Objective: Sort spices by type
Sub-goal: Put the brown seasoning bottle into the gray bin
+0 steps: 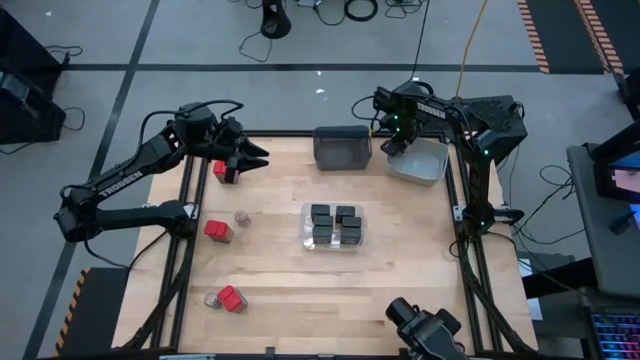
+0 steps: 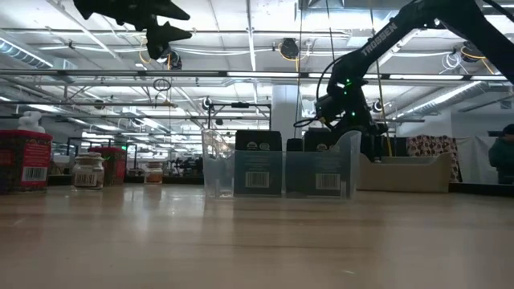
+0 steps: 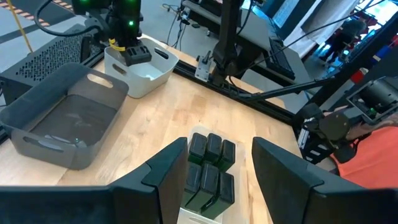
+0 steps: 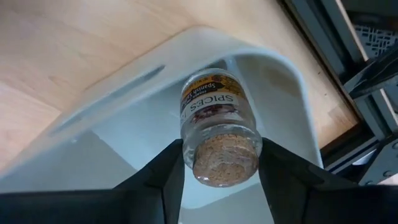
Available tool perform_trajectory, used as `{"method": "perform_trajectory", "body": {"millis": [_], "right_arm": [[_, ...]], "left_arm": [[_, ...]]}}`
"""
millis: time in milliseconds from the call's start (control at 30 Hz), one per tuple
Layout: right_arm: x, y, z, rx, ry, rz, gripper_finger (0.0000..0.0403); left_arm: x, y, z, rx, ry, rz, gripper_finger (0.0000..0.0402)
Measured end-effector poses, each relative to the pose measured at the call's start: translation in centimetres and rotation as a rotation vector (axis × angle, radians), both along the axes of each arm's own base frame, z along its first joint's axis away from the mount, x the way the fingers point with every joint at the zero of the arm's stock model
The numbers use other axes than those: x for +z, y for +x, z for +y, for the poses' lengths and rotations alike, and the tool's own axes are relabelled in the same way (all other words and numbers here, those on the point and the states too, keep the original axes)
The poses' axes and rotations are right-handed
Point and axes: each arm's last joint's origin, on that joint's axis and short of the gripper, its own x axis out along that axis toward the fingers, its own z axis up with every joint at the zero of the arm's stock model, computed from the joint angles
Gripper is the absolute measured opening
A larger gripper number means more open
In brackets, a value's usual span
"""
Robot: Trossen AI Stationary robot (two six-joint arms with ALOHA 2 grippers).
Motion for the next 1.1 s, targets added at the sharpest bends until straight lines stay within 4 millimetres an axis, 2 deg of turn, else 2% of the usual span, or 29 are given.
{"method": "perform_trajectory", "body": {"millis": [367, 600, 733, 867, 1000, 1100], "right_arm": [[0.0, -0.1, 0.1, 0.007, 0.014, 0.009, 0.0235], [0.7, -0.6, 0.8, 0.023, 0.061, 0.041, 0.0250], [2.9, -0.7, 1.7, 0.036, 0.061, 0.042, 0.0251], [6.4, 0.0, 2.6, 0.054, -0.024, -0.024, 0.0251], [10.3, 1.6, 3.8, 0.089, -0.098, -0.213, 0.0251], [12.9, 3.9, 5.0, 0.160, -0.173, -0.392, 0.0251]], "left_arm": [[0.0, 0.0, 0.0, 0.004, -0.011, 0.001, 0.0184], [0.0, 0.0, 0.0, 0.003, -0.025, 0.000, 0.0184], [0.0, -0.1, -0.1, 0.008, -0.054, 0.013, 0.0184], [-0.2, -0.5, -0.3, 0.028, -0.108, 0.084, 0.0184], [-0.9, -1.1, -0.7, 0.081, -0.133, 0.208, 0.0184], [-1.4, -1.4, -1.1, 0.105, -0.141, 0.304, 0.0184]]}}
